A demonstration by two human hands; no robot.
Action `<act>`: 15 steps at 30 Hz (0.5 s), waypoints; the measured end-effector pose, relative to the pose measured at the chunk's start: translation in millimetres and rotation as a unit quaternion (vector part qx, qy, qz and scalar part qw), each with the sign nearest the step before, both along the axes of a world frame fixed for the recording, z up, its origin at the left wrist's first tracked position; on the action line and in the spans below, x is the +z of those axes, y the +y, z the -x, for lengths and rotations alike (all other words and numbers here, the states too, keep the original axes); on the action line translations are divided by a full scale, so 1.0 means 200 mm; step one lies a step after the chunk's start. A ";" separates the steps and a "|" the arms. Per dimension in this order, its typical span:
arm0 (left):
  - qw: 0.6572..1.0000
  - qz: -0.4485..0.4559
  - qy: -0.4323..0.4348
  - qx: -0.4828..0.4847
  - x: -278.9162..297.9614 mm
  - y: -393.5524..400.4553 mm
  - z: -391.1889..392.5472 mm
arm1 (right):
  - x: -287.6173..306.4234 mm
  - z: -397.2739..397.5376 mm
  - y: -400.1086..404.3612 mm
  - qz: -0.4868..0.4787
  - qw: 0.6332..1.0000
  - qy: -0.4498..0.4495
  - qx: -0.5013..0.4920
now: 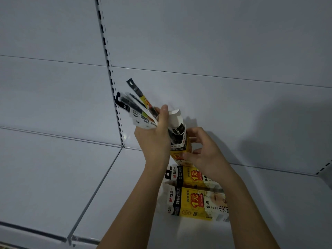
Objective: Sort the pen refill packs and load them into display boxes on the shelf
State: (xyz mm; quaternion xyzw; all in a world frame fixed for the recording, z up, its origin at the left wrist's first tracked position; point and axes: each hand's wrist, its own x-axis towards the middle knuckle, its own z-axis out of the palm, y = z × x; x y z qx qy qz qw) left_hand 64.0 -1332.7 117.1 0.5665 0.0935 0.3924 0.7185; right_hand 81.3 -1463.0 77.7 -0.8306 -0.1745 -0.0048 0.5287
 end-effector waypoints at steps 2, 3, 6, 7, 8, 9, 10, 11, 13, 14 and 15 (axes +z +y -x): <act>0.997 -0.064 -0.006 0.032 -0.02 0.01 -0.02 | 0.00 0.01 0.01 0.003 1.000 0.003 0.009; 0.993 -0.109 -0.003 0.048 -0.04 0.02 -0.03 | 0.01 0.01 0.02 0.003 1.000 0.004 0.014; 0.980 -0.185 0.003 0.065 -0.06 0.03 -0.06 | 0.02 0.02 0.05 0.007 1.000 0.004 0.017; 0.980 -0.188 0.003 0.068 -0.06 0.04 -0.06 | 0.03 0.03 0.05 0.010 1.000 0.003 0.017; 0.981 -0.182 0.004 0.071 -0.05 0.04 -0.05 | 0.04 0.03 0.06 0.012 1.000 0.003 0.017; 0.983 -0.171 0.007 0.069 -0.05 0.05 -0.05 | 0.04 0.04 0.06 0.012 1.000 0.004 0.017; 0.985 -0.163 0.010 0.062 -0.05 0.05 -0.04 | 0.05 0.04 0.06 0.013 1.000 0.004 0.015; 0.986 -0.162 0.012 0.047 -0.05 0.05 -0.03 | 0.05 0.04 0.05 0.016 1.000 0.006 0.011; 0.981 -0.188 0.025 0.026 -0.04 0.04 -0.02 | 0.06 0.04 0.05 0.025 1.000 0.012 0.008; 0.977 -0.207 0.039 0.025 -0.03 0.04 -0.01 | 0.06 0.05 0.05 0.027 0.999 0.017 0.011; 0.973 -0.222 0.057 0.025 -0.02 0.05 -0.01 | 0.06 0.05 0.06 0.028 0.999 0.021 0.015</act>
